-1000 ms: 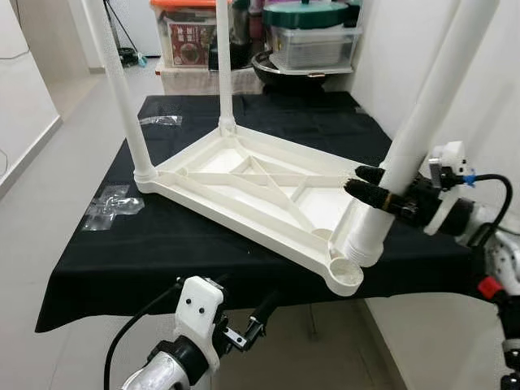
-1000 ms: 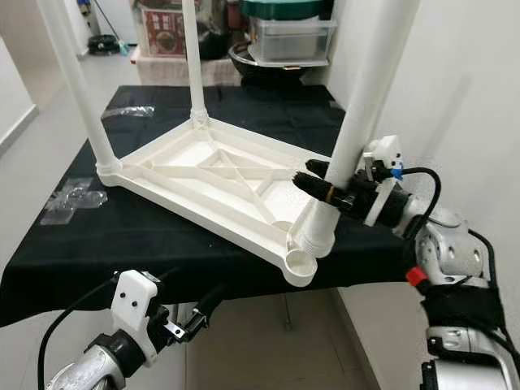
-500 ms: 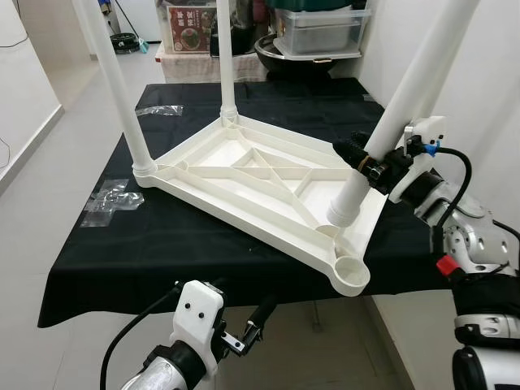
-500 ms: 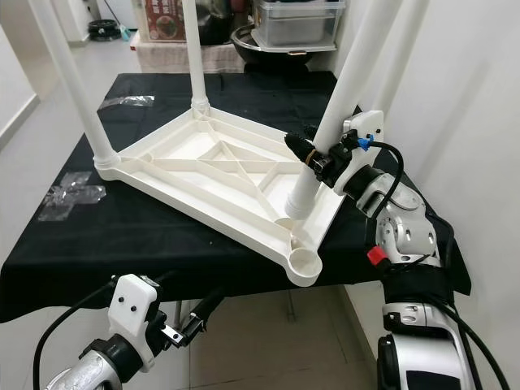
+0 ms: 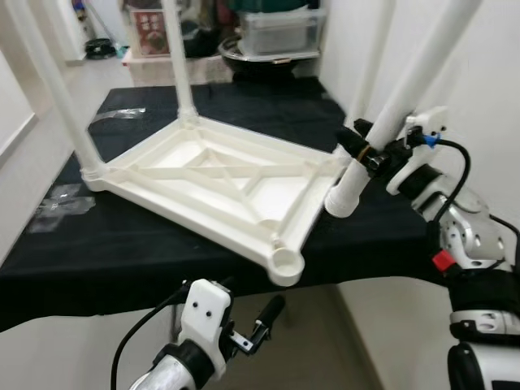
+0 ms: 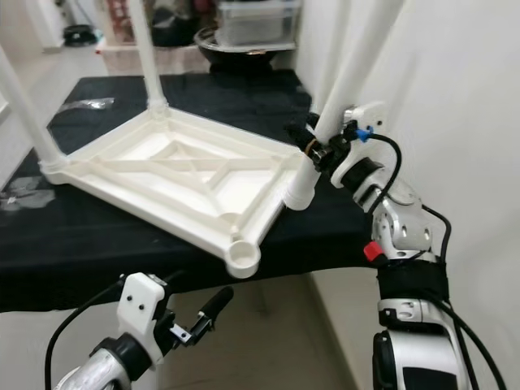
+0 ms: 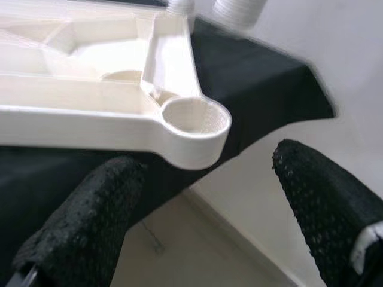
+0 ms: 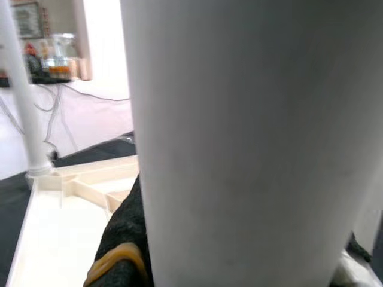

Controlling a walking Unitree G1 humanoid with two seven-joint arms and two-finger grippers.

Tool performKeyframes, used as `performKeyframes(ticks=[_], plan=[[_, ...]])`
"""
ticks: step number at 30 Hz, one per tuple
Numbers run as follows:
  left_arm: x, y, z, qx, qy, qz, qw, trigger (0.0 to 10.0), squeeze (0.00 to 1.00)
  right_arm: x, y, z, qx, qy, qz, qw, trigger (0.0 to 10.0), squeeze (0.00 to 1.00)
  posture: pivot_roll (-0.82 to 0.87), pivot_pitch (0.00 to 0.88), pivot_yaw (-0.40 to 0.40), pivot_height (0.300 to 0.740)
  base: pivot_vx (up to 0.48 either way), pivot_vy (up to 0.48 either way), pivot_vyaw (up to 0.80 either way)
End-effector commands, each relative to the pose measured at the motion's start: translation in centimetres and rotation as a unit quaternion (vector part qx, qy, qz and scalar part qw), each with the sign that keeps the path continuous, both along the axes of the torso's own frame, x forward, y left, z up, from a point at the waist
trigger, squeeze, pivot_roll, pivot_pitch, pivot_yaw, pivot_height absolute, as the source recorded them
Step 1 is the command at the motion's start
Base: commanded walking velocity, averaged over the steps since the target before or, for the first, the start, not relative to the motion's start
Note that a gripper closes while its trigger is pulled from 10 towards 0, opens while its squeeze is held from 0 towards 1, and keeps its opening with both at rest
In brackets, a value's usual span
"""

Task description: Building children table

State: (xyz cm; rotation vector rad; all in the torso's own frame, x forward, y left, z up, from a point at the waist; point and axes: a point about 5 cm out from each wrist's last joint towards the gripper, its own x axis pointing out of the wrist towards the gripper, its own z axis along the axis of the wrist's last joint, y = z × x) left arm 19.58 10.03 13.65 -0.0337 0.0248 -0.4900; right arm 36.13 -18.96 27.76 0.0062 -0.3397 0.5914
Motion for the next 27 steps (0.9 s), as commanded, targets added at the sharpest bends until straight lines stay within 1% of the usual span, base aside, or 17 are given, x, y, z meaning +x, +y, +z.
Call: performKeyframes(ticks=[1, 3, 4, 5, 6, 9, 13, 16, 19, 21, 24, 26, 27], plan=[[-0.2, -0.1, -0.3, -0.006, 0.011, 0.0, 1.0, 10.0, 0.0, -0.2, -0.4, 0.5, 0.0, -0.012, -0.008, 1.0, 10.0, 0.0, 0.07, 0.095, -0.046, 0.74, 0.0, 0.0, 0.0], [-0.2, -0.1, -0.4, -0.006, 0.011, 0.002, 1.0, 10.0, 0.0, -0.3, -0.1, 0.4, -0.008, -0.016, -0.002, 1.0, 10.0, 0.0, 0.07, 0.091, -0.051, 0.74, 0.0, 0.0, 0.0], [-0.2, -0.1, -0.4, -0.006, 0.011, 0.002, 1.0, 10.0, 0.0, -0.4, 0.4, 0.3, -0.015, -0.024, 0.013, 1.0, 10.0, 0.0, 0.07, 0.09, -0.053, 0.74, 0.0, 0.0, 0.0], [-0.2, -0.1, -0.4, -0.006, 0.011, 0.002, 1.0, 10.0, 0.0, -0.4, 0.4, 0.3, -0.015, -0.024, 0.013, 1.0, 10.0, 0.0, 0.07, 0.09, -0.053, 0.74, 0.0, 0.0, 0.0], [-0.2, -0.2, -0.4, -0.006, 0.01, 0.001, 1.0, 10.0, 0.0, -0.4, 0.7, 0.2, -0.018, -0.024, 0.022, 0.999, 10.0, 0.0, 0.07, 0.085, -0.054, 0.74, 0.0, 0.0, 0.8], [-0.2, -0.2, -0.4, -0.004, 0.008, -0.001, 1.0, 10.0, 0.0, -0.4, 0.9, 0.2, -0.018, -0.024, 0.027, 0.999, 10.0, 0.0, 0.07, 0.083, -0.054, 0.74, 0.0, 0.0, 0.8], [-0.2, -0.3, -0.5, -0.003, 0.009, -0.001, 1.0, 10.0, 0.0, -0.2, 0.9, 0.6, -0.009, -0.022, 0.027, 0.999, 10.0, 0.0, 0.07, 0.077, -0.056, 0.74, 0.0, 0.0, 0.8], [-0.3, -0.3, -0.5, -0.004, 0.009, -0.001, 1.0, 10.0, 0.0, -0.2, 1.0, 0.7, -0.013, -0.024, 0.037, 0.999, 10.0, 0.0, 0.07, 0.08, -0.057, 0.74, 0.0, 0.0, 0.8], [-0.3, -0.3, -0.5, -0.004, 0.01, -0.001, 1.0, 10.0, 0.0, -0.1, 1.0, 0.8, -0.015, -0.024, 0.032, 0.999, 10.0, 0.0, 0.07, 0.08, -0.056, 0.74, 0.0, 0.0, 0.8], [-0.3, -0.3, -0.5, -0.001, 0.01, -0.002, 1.0, 10.0, 0.0, 0.2, 0.8, 0.9, -0.005, -0.011, 0.032, 0.999, 10.0, 0.0, 0.07, 0.086, -0.058, 0.74, 0.0, 0.0, 0.0], [-0.3, -0.4, -0.5, 0.0, 0.01, -0.003, 1.0, 10.0, 0.0, 0.3, 0.4, 0.8, -0.012, -0.001, 0.04, 0.999, 10.0, 0.0, 0.07, 0.089, -0.058, 0.74, 0.0, 0.0, 0.0], [-0.4, -0.5, -0.4, 0.0, 0.01, -0.007, 1.0, 10.0, 0.0, 0.0, 0.1, 0.2, -0.035, 0.025, 0.082, 0.996, 10.0, 0.0, 0.07, 0.097, -0.056, 0.74, 0.0, 0.0, 0.0], [-0.4, -0.5, -0.4, -0.001, 0.01, -0.009, 1.0, 10.0, 0.0, -0.4, -0.1, -0.3, -0.059, 0.034, 0.112, 0.991, 10.0, 0.0, 0.07, 0.096, -0.057, 0.74, 0.0, 0.0, 0.0]])
